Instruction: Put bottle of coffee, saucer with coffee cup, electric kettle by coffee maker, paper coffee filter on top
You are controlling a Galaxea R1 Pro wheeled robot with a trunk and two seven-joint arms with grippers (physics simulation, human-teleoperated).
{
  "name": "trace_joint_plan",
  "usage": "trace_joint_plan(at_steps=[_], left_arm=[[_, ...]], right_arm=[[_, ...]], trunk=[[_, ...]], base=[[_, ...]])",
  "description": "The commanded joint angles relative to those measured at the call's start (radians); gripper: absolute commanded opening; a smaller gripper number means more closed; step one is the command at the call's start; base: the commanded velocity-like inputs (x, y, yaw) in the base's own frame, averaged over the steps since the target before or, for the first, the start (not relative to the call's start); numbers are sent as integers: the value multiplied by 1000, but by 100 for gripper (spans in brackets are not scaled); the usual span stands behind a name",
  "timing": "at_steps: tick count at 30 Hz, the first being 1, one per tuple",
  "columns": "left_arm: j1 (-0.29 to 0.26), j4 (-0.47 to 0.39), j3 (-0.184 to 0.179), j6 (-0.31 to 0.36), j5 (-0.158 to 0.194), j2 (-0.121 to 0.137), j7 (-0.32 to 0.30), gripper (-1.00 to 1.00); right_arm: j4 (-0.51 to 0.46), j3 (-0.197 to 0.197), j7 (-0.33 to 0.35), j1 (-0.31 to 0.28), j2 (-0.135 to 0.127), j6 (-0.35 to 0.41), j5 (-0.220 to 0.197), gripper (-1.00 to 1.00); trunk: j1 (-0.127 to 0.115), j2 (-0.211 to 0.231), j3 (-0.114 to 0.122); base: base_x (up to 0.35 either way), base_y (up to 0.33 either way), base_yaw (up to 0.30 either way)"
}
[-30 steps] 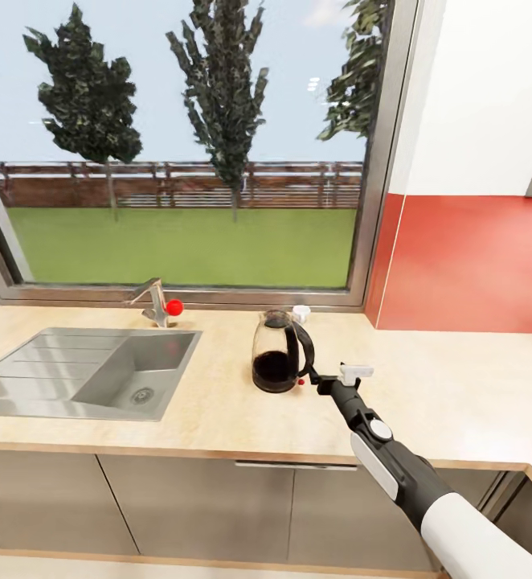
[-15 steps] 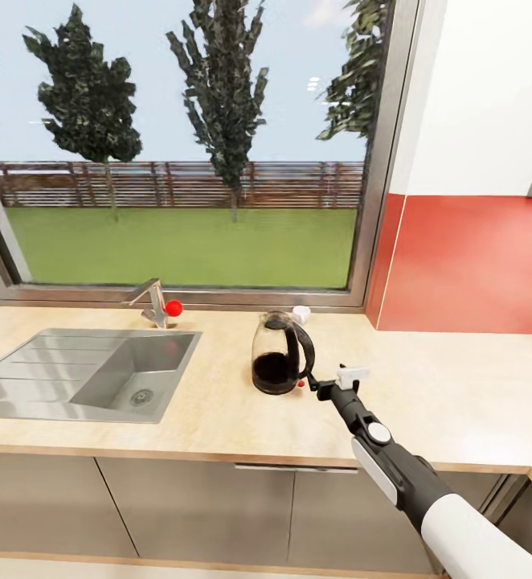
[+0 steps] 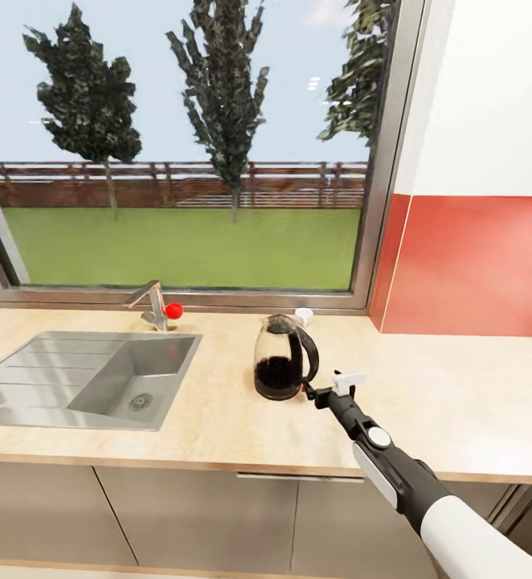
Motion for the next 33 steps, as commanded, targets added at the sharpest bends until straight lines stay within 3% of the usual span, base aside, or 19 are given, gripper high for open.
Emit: trace_joint_plan(at_steps=[1,23,33], left_arm=[[0,-1,8,-2,-11,0,2,100],[1,-1,8,-2,-11,-1,2,100],[0,-1,8,-2,-11,-1,2,100]], right_arm=[[1,4,3,-1,-1,-5,-11,100],[3,4,5,-1,-1,-6,-10,100],[4,4,5,-1,-1,-6,-9,100]], trunk=[[0,-1,-2],[0,-1,-2],[0,-1,-2]], base=[[14,6,0],[20,11,0],[192,61,0]])
